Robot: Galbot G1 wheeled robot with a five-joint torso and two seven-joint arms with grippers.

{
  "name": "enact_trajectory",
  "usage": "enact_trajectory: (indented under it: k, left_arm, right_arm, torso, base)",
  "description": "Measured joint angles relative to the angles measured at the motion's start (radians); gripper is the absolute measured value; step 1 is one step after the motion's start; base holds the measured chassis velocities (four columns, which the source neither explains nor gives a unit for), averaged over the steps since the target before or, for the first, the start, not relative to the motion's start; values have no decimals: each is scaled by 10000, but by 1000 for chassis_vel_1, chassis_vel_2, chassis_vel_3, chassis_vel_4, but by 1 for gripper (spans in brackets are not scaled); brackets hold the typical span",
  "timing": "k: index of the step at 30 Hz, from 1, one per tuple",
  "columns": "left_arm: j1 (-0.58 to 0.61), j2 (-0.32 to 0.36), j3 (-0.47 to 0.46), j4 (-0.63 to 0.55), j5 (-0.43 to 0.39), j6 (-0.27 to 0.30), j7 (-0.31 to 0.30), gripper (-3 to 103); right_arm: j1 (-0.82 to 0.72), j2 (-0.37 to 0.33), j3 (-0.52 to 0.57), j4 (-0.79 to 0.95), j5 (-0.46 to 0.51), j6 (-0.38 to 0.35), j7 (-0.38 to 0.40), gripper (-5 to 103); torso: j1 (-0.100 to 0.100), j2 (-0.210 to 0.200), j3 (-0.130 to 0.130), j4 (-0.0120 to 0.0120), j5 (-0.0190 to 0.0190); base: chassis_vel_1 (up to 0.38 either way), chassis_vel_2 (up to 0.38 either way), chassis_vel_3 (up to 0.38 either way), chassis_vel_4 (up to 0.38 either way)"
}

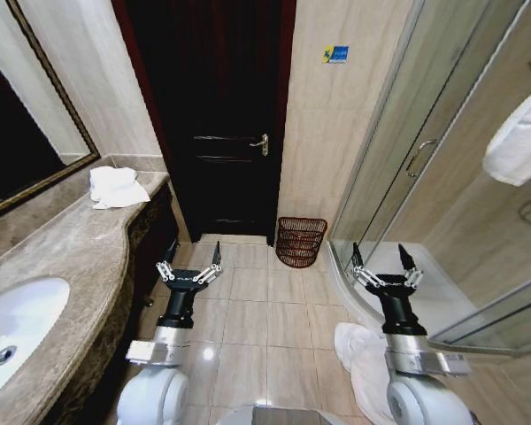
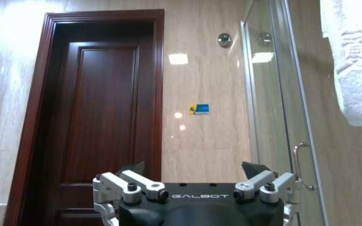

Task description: Discard the used towel into the hamper.

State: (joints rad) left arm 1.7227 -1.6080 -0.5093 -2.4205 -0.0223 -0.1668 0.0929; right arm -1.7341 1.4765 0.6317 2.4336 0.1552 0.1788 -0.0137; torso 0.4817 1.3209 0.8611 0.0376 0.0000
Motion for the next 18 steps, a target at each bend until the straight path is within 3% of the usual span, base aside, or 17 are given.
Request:
enact_trajectory:
  k: [18]
  left_arm:
    - [124,0,144,83,109,-88,19,100]
  right_arm:
    - [-51,-6,-35,-61,-6,96,-145,100]
  torso:
    - [0,0,0,1,0]
  base:
    - [-24,21,21,-18]
